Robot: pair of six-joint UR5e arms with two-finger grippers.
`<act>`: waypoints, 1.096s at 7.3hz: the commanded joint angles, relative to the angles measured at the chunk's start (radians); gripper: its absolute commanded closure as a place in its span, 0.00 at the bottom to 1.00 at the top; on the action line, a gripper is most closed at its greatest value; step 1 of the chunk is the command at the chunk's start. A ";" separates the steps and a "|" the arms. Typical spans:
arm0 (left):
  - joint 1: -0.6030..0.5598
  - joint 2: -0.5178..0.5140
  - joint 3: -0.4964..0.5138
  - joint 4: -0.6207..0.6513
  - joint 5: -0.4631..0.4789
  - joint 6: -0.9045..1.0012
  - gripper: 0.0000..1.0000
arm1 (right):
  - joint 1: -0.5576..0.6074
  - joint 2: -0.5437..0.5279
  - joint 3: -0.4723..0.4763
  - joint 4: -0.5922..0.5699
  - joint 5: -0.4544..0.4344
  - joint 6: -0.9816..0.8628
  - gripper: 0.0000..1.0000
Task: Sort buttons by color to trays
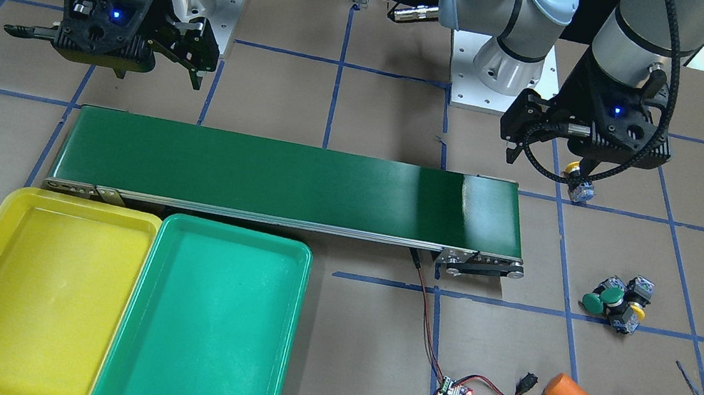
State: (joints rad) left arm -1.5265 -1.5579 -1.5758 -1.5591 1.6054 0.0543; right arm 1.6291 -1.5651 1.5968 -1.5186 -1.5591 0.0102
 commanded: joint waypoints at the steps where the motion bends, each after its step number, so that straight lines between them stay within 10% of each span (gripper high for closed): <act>1: 0.000 0.015 -0.004 0.004 0.001 -0.001 0.00 | 0.000 0.016 -0.001 -0.003 -0.004 0.001 0.00; 8: 0.017 0.009 -0.013 -0.007 0.024 -0.001 0.00 | 0.000 0.016 -0.001 -0.002 -0.009 -0.002 0.00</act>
State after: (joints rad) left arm -1.5191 -1.5446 -1.5881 -1.5633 1.6216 0.0537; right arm 1.6291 -1.5488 1.5953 -1.5207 -1.5677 0.0081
